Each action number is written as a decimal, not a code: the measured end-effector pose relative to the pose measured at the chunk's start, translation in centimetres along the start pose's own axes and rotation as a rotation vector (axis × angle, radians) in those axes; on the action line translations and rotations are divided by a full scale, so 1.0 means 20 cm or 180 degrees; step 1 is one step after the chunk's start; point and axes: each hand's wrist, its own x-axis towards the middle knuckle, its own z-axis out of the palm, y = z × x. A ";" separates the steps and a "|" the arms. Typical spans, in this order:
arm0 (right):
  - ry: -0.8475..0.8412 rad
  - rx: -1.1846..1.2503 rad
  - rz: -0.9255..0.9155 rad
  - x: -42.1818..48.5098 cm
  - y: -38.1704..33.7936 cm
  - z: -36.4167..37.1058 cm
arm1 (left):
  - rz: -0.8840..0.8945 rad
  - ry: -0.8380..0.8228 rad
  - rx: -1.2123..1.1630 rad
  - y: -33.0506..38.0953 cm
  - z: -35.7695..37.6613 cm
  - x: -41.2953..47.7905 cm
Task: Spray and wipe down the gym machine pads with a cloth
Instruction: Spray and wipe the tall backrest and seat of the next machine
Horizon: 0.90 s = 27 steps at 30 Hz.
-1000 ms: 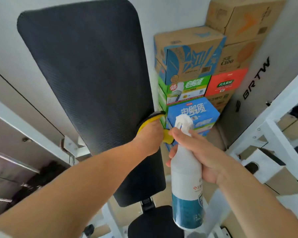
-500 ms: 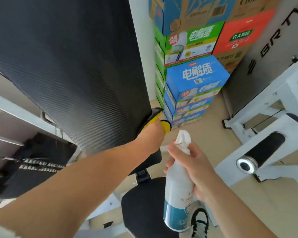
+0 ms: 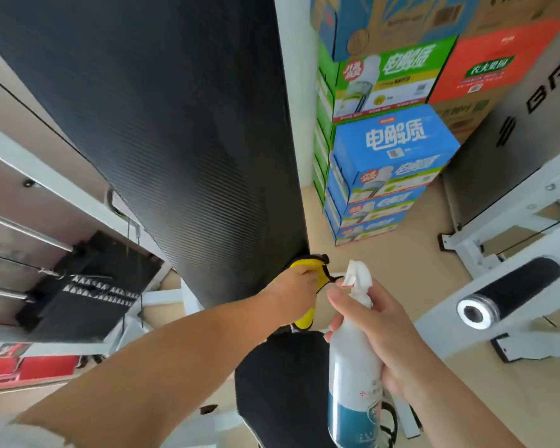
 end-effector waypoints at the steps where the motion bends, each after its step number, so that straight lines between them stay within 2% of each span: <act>1: -0.0030 0.0019 -0.0035 -0.03 -0.06 0.04 | -0.0115 0.0013 -0.0026 -0.08 -0.07 -0.11; 5: -0.0226 -0.0099 -0.0323 -0.14 -0.36 0.28 | -0.0729 0.0906 -0.0422 -0.47 -0.29 -0.68; 6: -0.0242 -0.0165 -0.0386 -0.16 -0.41 0.34 | -0.0948 0.1118 -0.0840 -0.54 -0.33 -0.81; 9: -0.0316 -0.0432 -0.0682 -0.23 -0.59 0.62 | -0.1790 0.1158 -0.1437 -0.75 -0.34 -1.23; 11: -0.0423 -0.0761 -0.0907 -0.26 -0.69 0.82 | -0.2603 0.1310 -0.1966 -0.85 -0.33 -1.46; 13: -0.0525 -0.1080 -0.1115 -0.28 -0.77 1.01 | -0.3466 0.1598 -0.3024 -0.92 -0.30 -1.67; 15: -0.0546 -0.1402 -0.1336 -0.30 -0.86 1.24 | -0.3958 0.2197 -0.4230 -0.98 -0.25 -1.87; 19: -0.0309 -0.1978 -0.1779 -0.26 -1.04 1.58 | -0.4152 0.3648 -0.5634 -1.02 -0.31 -2.15; 21: -0.0212 -0.2461 -0.1910 -0.23 -1.12 1.70 | -0.4183 0.4210 -0.6004 -1.02 -0.36 -2.24; 24: -0.0054 -0.2761 -0.1925 -0.19 -1.21 1.77 | -0.4231 0.4753 -0.6180 -1.04 -0.37 -2.30; 27: 0.0056 -0.2823 -0.1865 -0.16 -1.22 1.78 | -0.4164 0.4902 -0.6444 -1.04 -0.39 -2.31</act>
